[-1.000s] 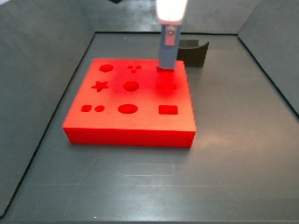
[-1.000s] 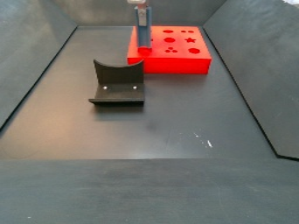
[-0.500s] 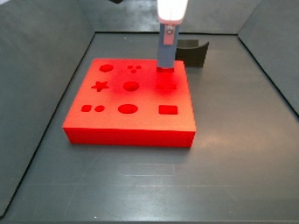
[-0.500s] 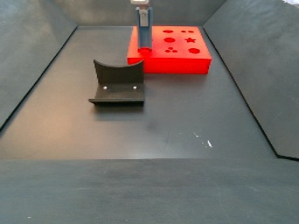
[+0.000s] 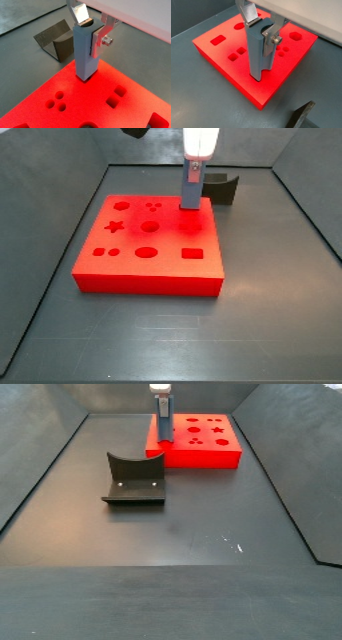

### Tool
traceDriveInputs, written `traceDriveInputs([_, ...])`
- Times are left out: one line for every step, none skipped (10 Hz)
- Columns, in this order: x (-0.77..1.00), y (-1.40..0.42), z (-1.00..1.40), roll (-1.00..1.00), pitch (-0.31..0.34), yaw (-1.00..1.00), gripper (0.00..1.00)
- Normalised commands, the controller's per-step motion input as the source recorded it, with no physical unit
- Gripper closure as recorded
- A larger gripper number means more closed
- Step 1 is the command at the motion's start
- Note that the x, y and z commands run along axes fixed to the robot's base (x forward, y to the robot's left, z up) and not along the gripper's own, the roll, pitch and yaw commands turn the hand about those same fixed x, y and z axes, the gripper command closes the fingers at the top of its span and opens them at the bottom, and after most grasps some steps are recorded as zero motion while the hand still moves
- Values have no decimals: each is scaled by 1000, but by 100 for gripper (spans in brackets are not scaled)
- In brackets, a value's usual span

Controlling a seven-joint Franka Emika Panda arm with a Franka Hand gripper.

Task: Insert the arch object.

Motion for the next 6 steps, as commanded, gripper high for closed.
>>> traceDriveInputs([46,0,-120,-9,-33,0,100])
traceDriveInputs([0,0,-109,0,-39,0,100])
traceDriveInputs([0,0,-100,0,-40,0,100])
traceDriveInputs([0,-9,-111,0,-43,0,100])
traceDriveInputs([0,0,-160,0,-49,0,100])
traceDriveInputs([11,0,-271,0,-63,0,100])
